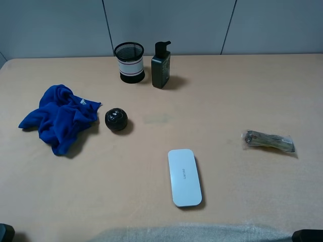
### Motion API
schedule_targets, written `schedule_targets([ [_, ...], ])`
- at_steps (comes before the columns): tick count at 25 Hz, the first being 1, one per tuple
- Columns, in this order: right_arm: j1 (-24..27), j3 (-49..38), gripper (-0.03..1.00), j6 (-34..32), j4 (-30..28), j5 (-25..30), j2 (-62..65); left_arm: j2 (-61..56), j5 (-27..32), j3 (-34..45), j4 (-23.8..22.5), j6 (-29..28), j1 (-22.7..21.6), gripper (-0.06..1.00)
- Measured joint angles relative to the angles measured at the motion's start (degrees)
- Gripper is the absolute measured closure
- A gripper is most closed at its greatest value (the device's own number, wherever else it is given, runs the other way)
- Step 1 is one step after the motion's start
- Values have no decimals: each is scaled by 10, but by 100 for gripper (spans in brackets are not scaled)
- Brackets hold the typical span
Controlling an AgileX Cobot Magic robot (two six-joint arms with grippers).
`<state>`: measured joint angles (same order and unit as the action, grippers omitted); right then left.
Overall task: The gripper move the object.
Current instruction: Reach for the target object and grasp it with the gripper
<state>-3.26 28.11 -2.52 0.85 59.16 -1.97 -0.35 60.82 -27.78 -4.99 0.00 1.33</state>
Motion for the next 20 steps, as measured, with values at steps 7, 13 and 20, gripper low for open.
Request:
schedule_targets([
  [7, 0, 0, 27, 8, 22, 0, -93, 0, 0, 0, 0, 0, 0, 2],
  [13, 0, 9, 27, 68, 51, -1, -173, 0, 0, 0, 0, 0, 0, 2],
  [20, 0, 42, 27, 146, 59, -15, -260, 0, 0, 0, 0, 0, 0, 2],
])
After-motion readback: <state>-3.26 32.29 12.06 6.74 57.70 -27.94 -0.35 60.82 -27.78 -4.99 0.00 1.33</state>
